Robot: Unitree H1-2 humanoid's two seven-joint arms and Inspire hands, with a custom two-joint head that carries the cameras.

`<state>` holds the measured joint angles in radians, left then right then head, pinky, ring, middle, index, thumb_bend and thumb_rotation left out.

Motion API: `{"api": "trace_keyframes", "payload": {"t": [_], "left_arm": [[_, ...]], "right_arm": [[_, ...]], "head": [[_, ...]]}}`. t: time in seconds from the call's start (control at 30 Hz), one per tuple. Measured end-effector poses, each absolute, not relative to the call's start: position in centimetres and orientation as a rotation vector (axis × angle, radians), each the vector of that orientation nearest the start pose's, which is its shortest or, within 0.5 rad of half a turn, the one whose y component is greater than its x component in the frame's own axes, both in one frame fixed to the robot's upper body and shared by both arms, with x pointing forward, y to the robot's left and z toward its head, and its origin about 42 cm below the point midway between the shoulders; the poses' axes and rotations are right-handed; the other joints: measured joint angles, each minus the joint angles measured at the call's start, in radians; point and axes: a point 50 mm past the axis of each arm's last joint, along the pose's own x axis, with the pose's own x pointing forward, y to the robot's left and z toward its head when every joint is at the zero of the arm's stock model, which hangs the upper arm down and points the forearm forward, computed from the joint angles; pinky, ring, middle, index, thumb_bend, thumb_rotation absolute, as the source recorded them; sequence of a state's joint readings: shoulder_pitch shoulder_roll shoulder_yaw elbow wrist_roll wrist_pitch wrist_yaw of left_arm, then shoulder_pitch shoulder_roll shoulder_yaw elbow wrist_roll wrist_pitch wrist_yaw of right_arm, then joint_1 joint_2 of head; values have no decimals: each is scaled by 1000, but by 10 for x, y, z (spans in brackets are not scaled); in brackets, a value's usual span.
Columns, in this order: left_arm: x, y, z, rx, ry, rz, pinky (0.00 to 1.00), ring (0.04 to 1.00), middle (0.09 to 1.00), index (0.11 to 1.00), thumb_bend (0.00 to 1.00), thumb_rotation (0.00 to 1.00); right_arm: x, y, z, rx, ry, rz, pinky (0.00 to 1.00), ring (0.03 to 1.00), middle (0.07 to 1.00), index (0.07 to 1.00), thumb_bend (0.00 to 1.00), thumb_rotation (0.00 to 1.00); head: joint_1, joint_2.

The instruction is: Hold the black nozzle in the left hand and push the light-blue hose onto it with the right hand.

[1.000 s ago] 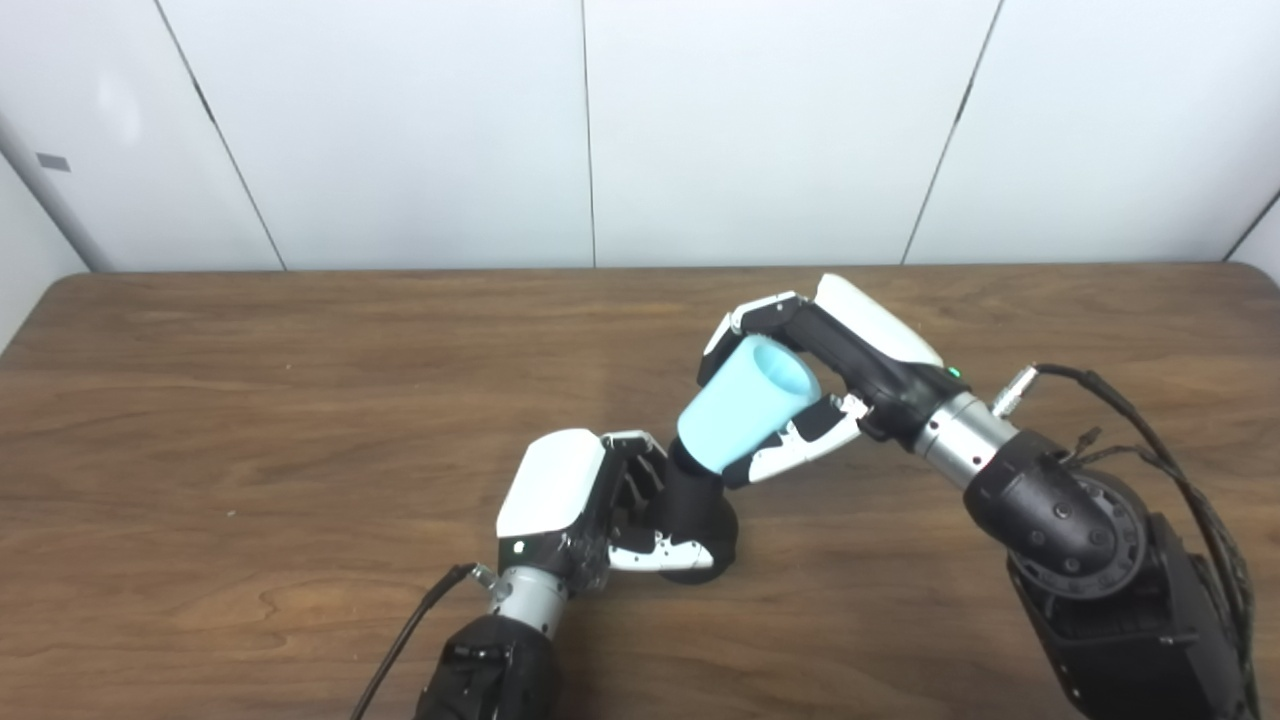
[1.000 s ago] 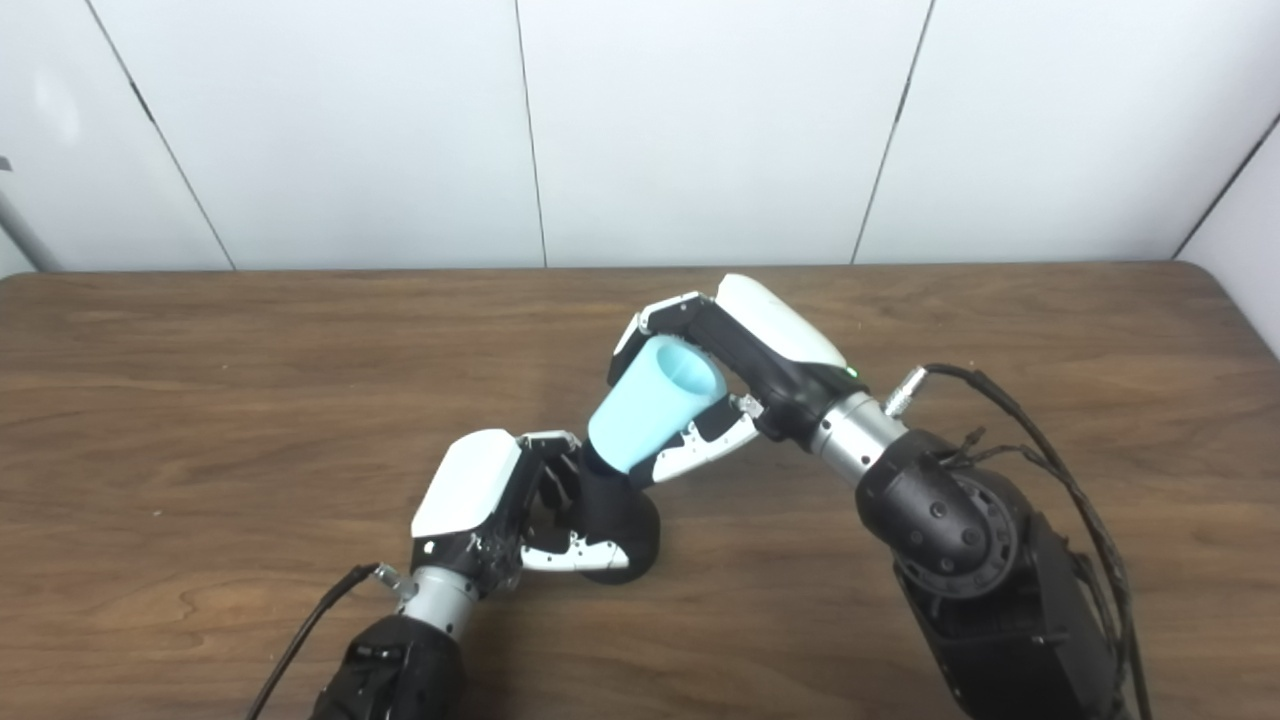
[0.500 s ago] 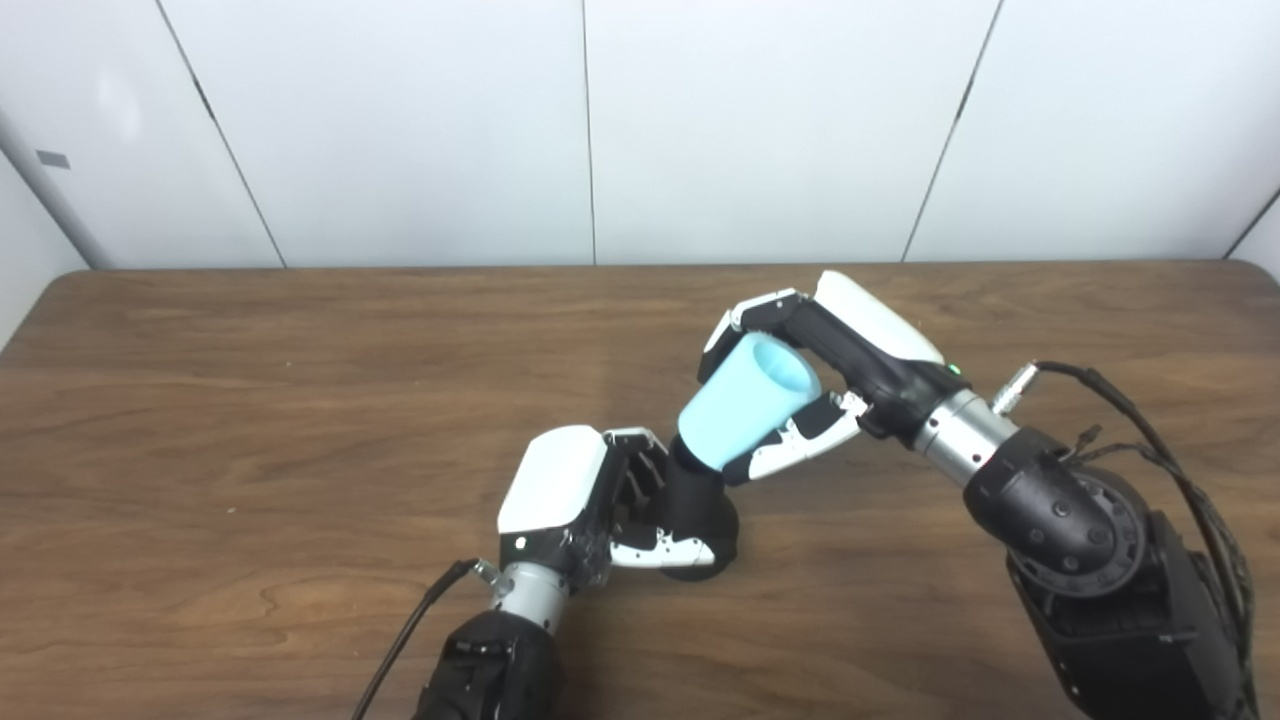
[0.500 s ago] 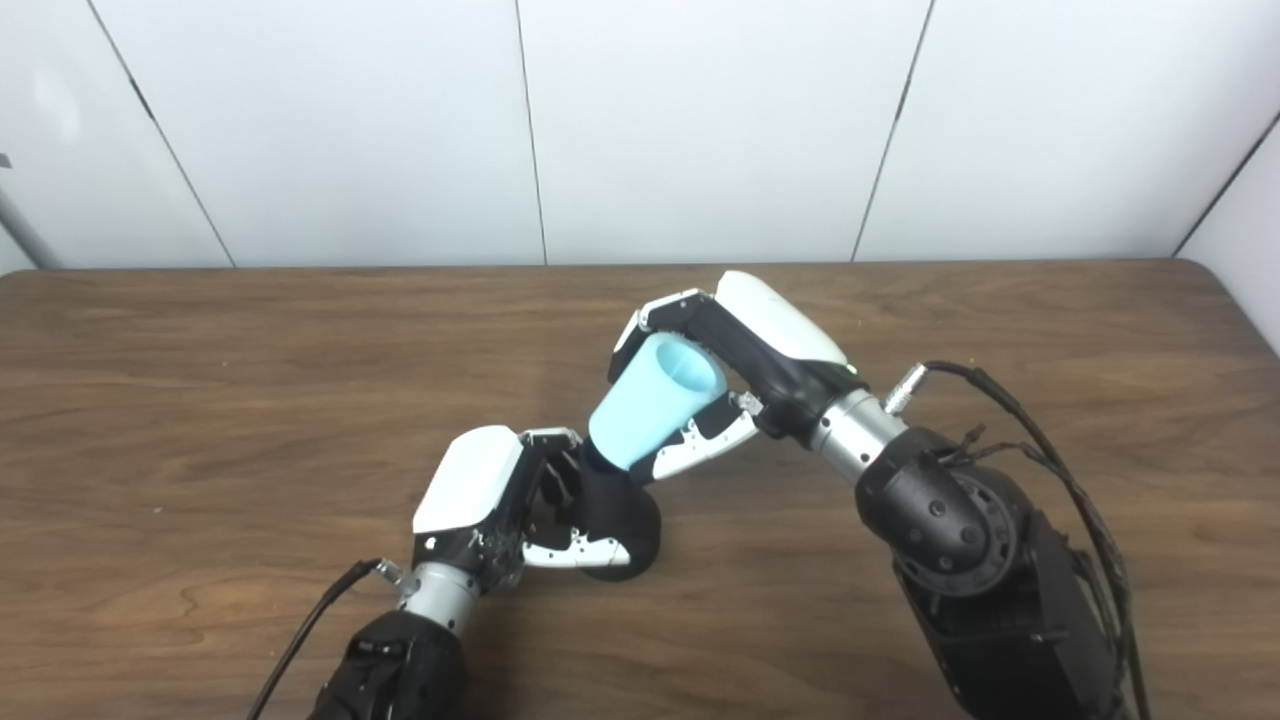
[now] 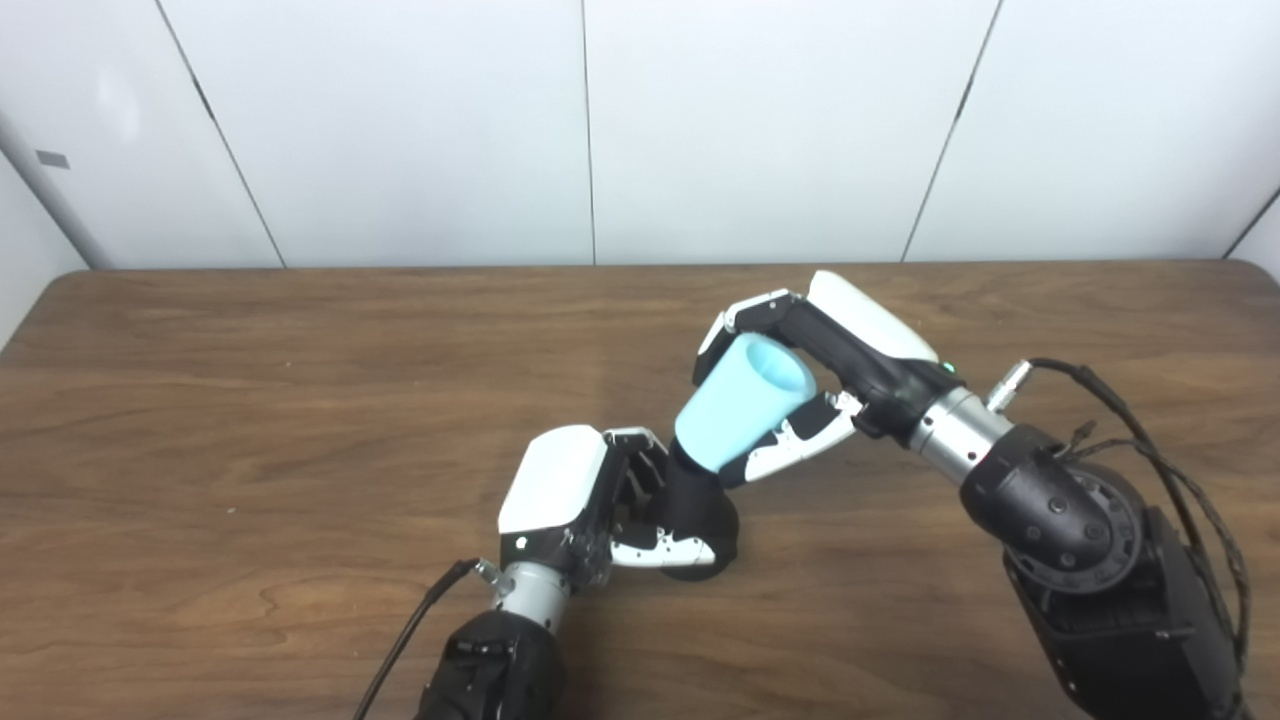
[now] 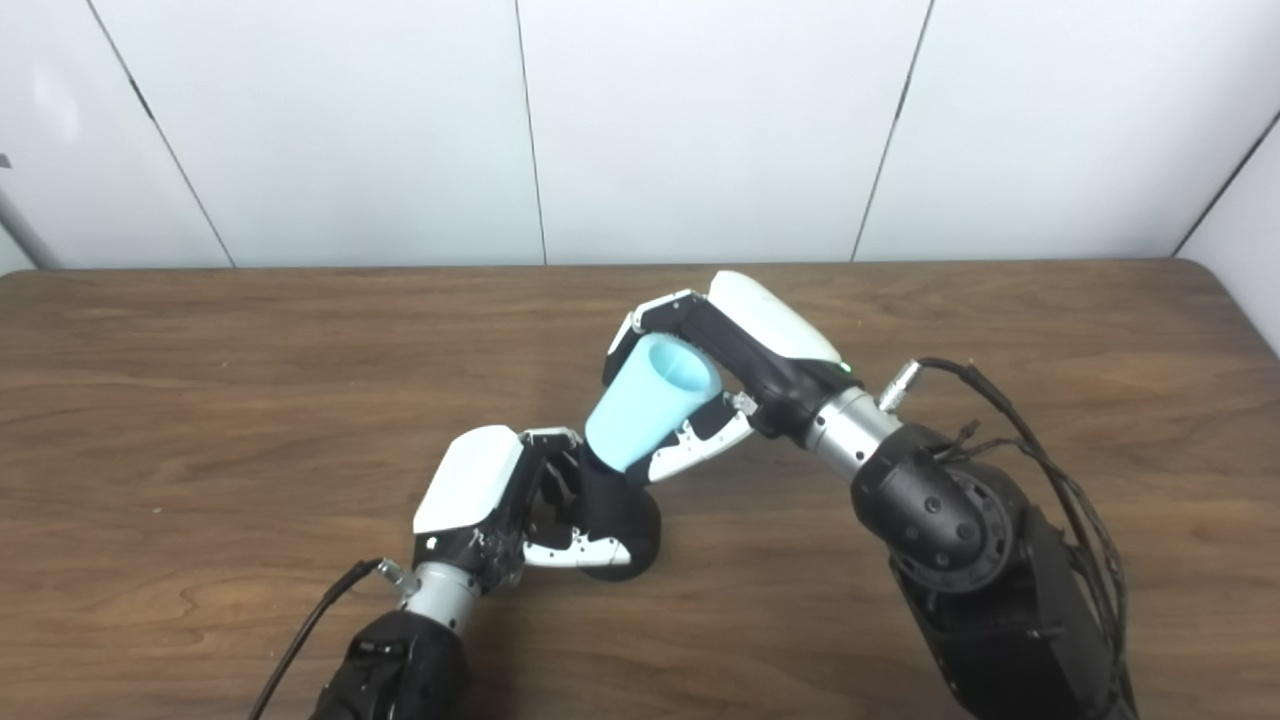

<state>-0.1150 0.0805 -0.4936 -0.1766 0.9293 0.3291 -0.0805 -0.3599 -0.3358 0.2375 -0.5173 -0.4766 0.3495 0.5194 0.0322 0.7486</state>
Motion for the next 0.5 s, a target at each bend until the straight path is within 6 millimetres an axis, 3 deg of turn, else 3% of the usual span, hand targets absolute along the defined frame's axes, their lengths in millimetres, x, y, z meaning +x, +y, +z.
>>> {"api": "trace_keyframes", "payload": {"t": [0.5], "left_arm": [[286,103,150,1014,-125,-273,429,435,451,484,505,0]], "right_arm": [[322,-175,300,-982,-406,558,404,398,522,468,500,0]], "head": [[3,2]]}}
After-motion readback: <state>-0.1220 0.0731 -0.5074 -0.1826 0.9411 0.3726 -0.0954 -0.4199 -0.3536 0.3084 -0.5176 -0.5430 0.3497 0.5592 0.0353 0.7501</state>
